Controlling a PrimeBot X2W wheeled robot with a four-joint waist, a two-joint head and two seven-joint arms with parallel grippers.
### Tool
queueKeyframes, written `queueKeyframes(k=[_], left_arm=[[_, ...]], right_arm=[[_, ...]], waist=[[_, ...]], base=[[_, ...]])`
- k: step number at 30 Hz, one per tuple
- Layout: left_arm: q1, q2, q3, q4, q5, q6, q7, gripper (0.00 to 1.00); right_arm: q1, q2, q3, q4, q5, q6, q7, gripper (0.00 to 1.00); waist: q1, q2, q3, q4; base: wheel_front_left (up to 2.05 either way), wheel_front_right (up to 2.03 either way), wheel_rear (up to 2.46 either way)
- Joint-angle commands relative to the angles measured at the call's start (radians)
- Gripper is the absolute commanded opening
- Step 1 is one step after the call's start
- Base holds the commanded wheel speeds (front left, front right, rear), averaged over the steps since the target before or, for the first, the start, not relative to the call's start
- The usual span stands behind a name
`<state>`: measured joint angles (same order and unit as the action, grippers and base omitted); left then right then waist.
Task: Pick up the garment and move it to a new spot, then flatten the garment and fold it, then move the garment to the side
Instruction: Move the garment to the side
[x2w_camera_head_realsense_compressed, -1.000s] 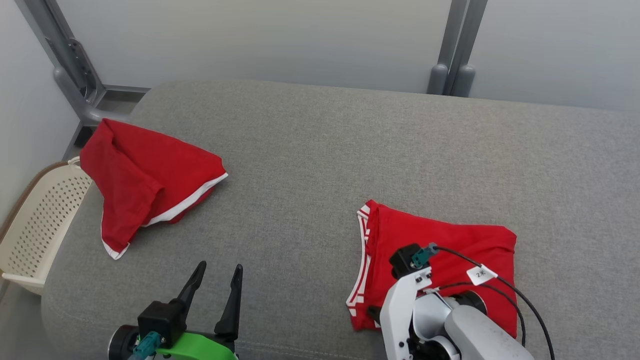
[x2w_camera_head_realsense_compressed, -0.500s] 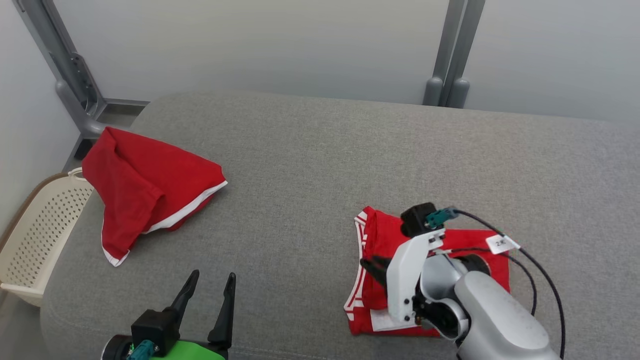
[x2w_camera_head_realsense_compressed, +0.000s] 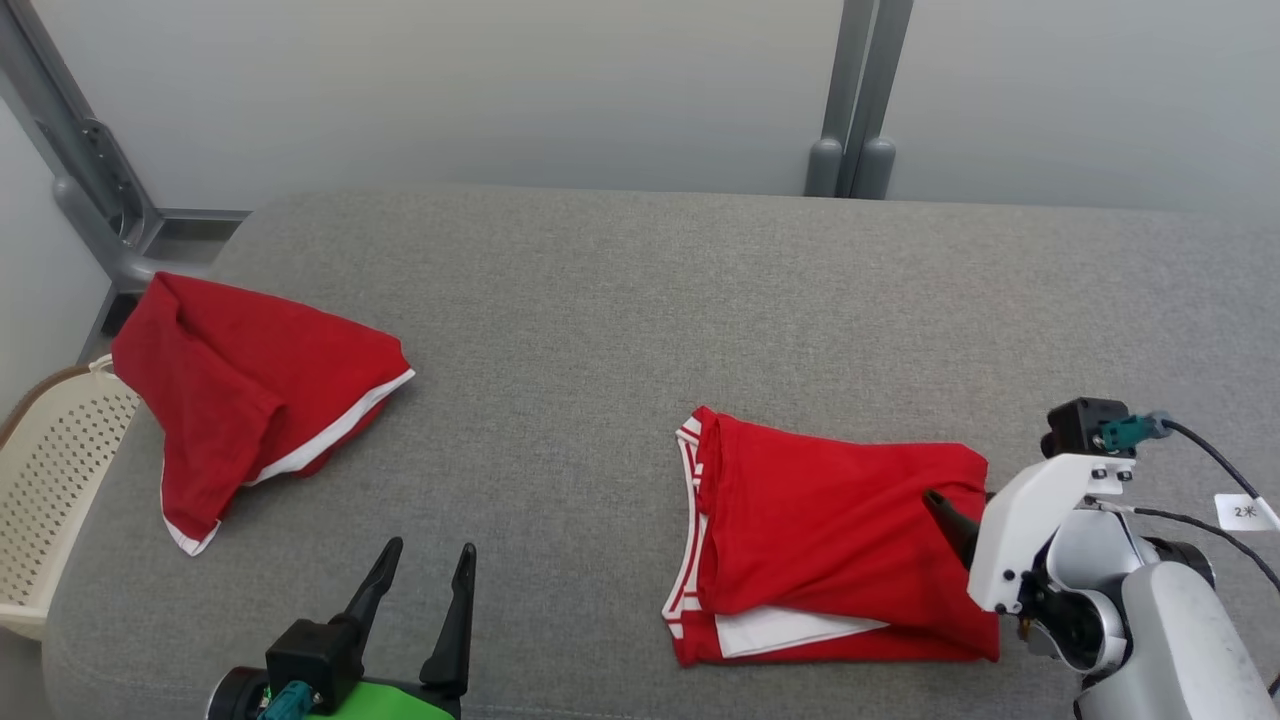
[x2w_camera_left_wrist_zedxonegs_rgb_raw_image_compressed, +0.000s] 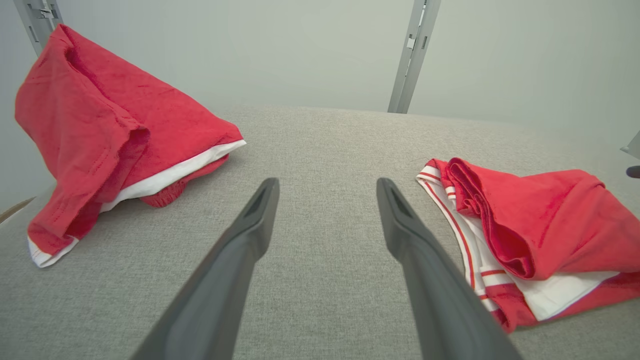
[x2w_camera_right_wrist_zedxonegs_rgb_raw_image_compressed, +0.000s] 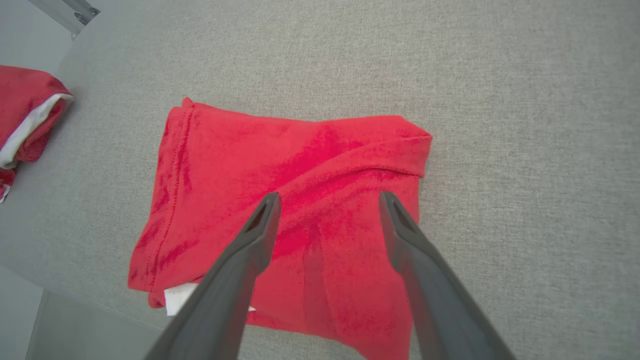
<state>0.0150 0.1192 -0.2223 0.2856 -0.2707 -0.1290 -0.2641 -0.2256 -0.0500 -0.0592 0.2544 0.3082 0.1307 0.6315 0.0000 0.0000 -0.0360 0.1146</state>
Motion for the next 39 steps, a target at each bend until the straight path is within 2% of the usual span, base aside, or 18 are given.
queueKeyframes(k=[1,5,11,24,25,26,27,28,39], left_arm=[[-0.010,0.001,0.001,-0.001,0.002,-0.002,0.000,1.00],[-0.026,0.003,0.000,0.000,-0.001,-0.002,0.000,1.00],[-0.047,0.006,-0.008,0.003,-0.005,-0.002,0.000,1.00],[-0.084,0.011,-0.029,-0.002,-0.004,-0.002,0.000,1.00],[-0.087,0.011,-0.030,-0.001,-0.004,-0.002,0.000,1.00],[-0.090,0.012,-0.031,0.000,-0.003,-0.002,0.000,1.00],[-0.093,0.012,-0.032,0.001,-0.003,-0.002,0.000,1.00],[-0.093,0.012,-0.032,0.003,-0.003,-0.002,0.000,1.00],[-0.081,0.007,-0.024,0.010,0.001,-0.002,0.000,1.00]], right_arm=[[0.026,-0.001,-0.026,-0.019,-0.005,0.000,0.014,1.00],[0.048,-0.002,-0.081,-0.036,0.000,0.000,0.032,1.00],[0.028,-0.002,-0.115,0.006,0.008,0.000,0.028,1.00],[-0.057,-0.002,-0.127,0.202,0.017,0.000,-0.036,1.00],[-0.064,-0.002,-0.128,0.221,0.020,0.000,-0.039,0.90],[-0.070,-0.002,-0.126,0.239,0.019,0.000,-0.044,0.44],[-0.074,-0.001,-0.123,0.255,0.018,0.000,-0.047,0.13],[-0.080,0.000,-0.121,0.269,0.020,0.000,-0.052,0.00],[-0.130,-0.004,-0.149,0.338,-0.057,-0.001,-0.102,0.00]], waist=[[0.0000,0.0000,0.013,-0.011],[0.0000,0.0000,0.031,-0.020],[0.0000,0.0000,0.053,-0.020],[0.0000,0.0000,0.117,0.011],[0.0000,0.0000,0.121,0.015],[0.0000,0.0000,0.124,0.018],[0.0000,0.0000,0.126,0.021],[0.0000,0.0000,0.128,0.023],[0.0000,0.0000,0.114,0.015]], base=[[0.00,0.00,0.00],[0.00,0.00,0.00],[0.00,0.00,0.00],[0.00,0.00,0.00],[0.00,0.00,0.00],[0.00,0.00,0.00],[0.00,0.00,0.00],[0.00,0.00,0.00],[0.00,0.00,0.00]])
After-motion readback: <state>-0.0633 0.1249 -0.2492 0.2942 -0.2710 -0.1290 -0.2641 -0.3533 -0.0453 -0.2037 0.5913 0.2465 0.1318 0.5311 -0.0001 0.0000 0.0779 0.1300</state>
